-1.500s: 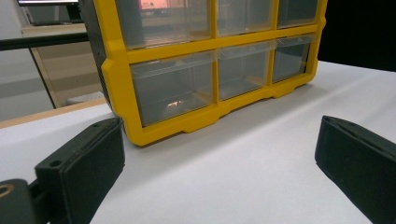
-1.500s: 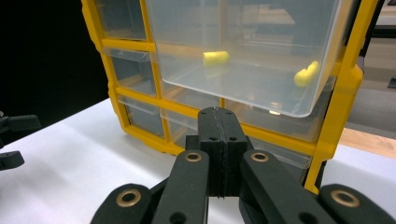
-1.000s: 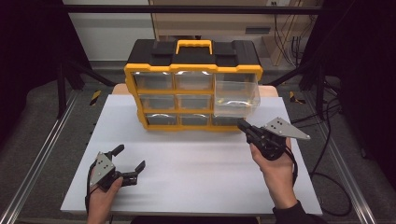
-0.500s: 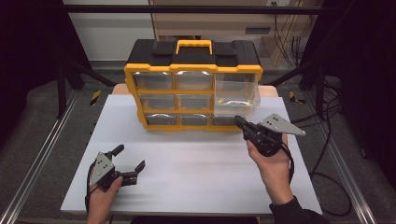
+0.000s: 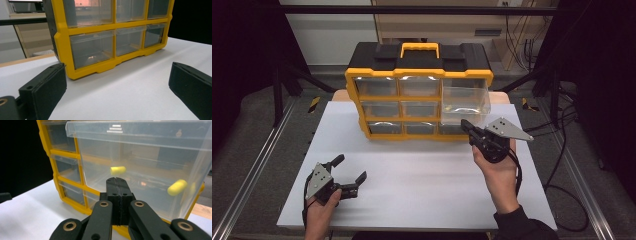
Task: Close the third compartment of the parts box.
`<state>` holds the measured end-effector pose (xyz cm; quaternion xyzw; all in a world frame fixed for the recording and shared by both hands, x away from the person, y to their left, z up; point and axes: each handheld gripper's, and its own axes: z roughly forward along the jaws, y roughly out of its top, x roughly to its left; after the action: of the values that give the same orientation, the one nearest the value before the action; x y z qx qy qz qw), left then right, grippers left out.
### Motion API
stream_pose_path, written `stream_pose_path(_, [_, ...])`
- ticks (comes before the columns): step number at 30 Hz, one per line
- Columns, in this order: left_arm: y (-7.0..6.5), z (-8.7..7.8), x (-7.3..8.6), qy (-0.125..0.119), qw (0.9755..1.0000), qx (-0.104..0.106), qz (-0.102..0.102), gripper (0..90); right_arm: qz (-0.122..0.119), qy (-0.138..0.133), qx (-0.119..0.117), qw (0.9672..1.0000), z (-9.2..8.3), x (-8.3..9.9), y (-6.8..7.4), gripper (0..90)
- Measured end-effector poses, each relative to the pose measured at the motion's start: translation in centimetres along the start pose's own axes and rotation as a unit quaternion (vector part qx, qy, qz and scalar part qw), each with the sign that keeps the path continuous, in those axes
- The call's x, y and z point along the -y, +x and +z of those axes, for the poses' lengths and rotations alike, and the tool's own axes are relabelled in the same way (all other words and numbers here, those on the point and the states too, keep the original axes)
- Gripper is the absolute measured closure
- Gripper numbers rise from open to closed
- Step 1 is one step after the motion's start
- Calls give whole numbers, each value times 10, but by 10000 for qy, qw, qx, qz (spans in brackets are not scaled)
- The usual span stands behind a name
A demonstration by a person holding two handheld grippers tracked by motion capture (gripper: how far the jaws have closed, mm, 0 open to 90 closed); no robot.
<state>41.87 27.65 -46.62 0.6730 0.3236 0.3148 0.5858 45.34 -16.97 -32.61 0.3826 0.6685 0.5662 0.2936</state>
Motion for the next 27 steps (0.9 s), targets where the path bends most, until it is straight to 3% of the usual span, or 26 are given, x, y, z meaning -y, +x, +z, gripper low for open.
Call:
stream_pose_path(6, [-1, -1, 0, -17, 10000, -5, 7, 10, 33, -37, -36, 10000, 3, -2, 1, 900])
stream_pose_path(17, [5, -4, 1, -21, 9999, -105, -70, 9, 426, -157, 46, 9990, 7, -1, -9, 900])
stream_pose_path(27, [5, -3, 2, 7, 9999, -126, -59, 9, 402, -76, 116, 9991, 17, 0, -11, 900])
